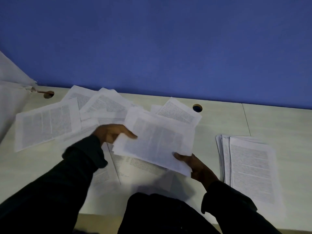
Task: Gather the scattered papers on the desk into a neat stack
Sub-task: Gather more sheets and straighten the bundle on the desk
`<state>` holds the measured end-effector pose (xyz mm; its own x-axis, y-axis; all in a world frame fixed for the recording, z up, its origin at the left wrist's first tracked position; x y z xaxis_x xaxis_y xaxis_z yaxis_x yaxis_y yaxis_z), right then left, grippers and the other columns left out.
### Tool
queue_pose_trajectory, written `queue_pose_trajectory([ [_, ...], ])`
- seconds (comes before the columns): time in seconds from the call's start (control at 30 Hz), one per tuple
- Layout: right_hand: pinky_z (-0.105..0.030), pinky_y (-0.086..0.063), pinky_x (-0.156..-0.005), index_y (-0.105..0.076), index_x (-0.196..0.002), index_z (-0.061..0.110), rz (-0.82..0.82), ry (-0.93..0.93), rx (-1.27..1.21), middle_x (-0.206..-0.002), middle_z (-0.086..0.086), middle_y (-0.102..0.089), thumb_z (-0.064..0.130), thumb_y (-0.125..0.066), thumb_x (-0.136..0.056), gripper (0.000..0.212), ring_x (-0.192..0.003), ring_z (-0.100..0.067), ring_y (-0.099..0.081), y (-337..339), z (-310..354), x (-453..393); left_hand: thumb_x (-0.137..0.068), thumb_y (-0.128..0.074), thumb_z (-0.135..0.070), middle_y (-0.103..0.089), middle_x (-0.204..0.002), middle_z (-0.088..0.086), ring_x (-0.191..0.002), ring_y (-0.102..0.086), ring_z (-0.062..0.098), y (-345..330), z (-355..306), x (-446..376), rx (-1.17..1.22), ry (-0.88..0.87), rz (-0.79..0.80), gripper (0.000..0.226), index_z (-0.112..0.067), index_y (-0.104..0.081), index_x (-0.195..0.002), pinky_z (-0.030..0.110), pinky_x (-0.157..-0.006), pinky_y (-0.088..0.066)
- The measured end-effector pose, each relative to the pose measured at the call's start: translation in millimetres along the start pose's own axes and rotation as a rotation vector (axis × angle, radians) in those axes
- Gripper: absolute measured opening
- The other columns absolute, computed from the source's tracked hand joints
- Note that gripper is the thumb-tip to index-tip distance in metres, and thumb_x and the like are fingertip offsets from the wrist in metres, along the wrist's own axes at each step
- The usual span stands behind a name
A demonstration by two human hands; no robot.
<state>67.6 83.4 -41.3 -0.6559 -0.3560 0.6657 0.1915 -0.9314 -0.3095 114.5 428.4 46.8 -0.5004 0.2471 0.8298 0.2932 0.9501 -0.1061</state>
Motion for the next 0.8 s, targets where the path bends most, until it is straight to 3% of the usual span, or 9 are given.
queue_pose_trajectory([
  [0.1,-0.058,-0.051,-0.106,-0.063,-0.134,0.006,0.084,-0.016,0.009,-0.139,-0.022,-0.063,0.014,-0.091,-0.076,0.065,-0.127,-0.038,-0.062,-6.8,10.3,-4.4,-0.090,-0.068,0.004,-0.076,-0.116,0.007,-0.098,-0.074,0.021,-10.1,14.1,-23.3,0.017,-0.051,0.054,0.036,-0.013,-0.070,-0.121,0.033,-0.079,-0.061],
  [0.23,-0.044,-0.059,-0.095,-0.059,-0.141,0.010,0.068,-0.062,-0.173,-0.144,-0.020,-0.061,0.013,-0.077,-0.090,0.055,-0.127,-0.035,-0.063,12.5,13.9,7.8,-0.082,-0.075,-0.006,-0.072,-0.124,0.006,-0.106,-0.071,0.020,-0.7,32.2,-31.1,0.197,-0.193,-0.060,0.042,-0.014,-0.068,-0.123,0.030,-0.083,-0.060],
  [0.37,-0.052,-0.055,-0.103,-0.054,-0.143,0.010,0.023,-0.021,-0.321,-0.141,-0.020,-0.063,0.022,-0.068,-0.096,0.051,-0.128,-0.041,-0.063,3.7,17.2,13.1,-0.075,-0.084,-0.013,-0.068,-0.132,0.011,-0.122,-0.064,0.031,-27.2,49.2,-42.1,0.393,-0.298,-0.138,0.061,-0.009,-0.064,-0.133,0.050,-0.106,-0.049],
  [0.57,-0.067,-0.054,-0.095,-0.063,-0.134,0.004,-0.277,0.267,-0.330,-0.129,-0.020,-0.070,-0.009,-0.075,-0.084,0.052,-0.120,-0.045,-0.065,-14.3,26.4,3.9,-0.087,-0.070,0.004,-0.066,-0.133,0.018,-0.119,-0.066,0.034,-96.0,70.5,-44.2,0.542,-0.292,-0.015,0.052,-0.008,-0.060,-0.136,0.049,-0.092,-0.058],
  [0.67,-0.058,-0.058,-0.092,-0.063,-0.134,0.001,-0.184,0.309,-0.246,-0.130,-0.023,-0.069,-0.011,-0.071,-0.085,0.051,-0.122,-0.047,-0.063,1.9,30.5,17.7,-0.091,-0.065,-0.010,-0.068,-0.127,0.019,-0.108,-0.070,0.034,-64.9,55.0,-24.3,0.665,-0.296,0.023,0.045,-0.004,-0.060,-0.136,0.045,-0.082,-0.061],
  [0.73,-0.057,-0.057,-0.096,-0.061,-0.136,0.001,-0.101,0.316,-0.202,-0.133,-0.024,-0.066,-0.010,-0.070,-0.086,0.051,-0.126,-0.047,-0.061,12.8,32.1,25.7,-0.092,-0.064,-0.029,-0.066,-0.132,0.018,-0.113,-0.066,0.034,-37.8,38.6,-16.3,0.667,-0.273,-0.003,0.052,-0.001,-0.060,-0.136,0.043,-0.094,-0.058],
  [0.8,-0.058,-0.055,-0.099,-0.059,-0.138,0.003,-0.028,0.299,-0.155,-0.135,-0.023,-0.065,-0.008,-0.071,-0.086,0.055,-0.127,-0.045,-0.061,14.9,35.0,30.9,-0.093,-0.065,-0.036,-0.061,-0.140,0.018,-0.129,-0.057,0.038,-34.5,18.7,-13.2,0.507,-0.238,0.003,0.052,-0.003,-0.064,-0.132,0.048,-0.114,-0.042],
])
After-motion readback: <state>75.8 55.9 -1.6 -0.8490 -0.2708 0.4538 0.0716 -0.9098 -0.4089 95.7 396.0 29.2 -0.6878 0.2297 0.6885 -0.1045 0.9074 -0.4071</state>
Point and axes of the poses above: each hand's wrist, its own x-axis away from the middle knuckle, its own y-axis out of the back of the hand, z = x × y, the point moved 1 cm from there along -x, towards the middle knuckle
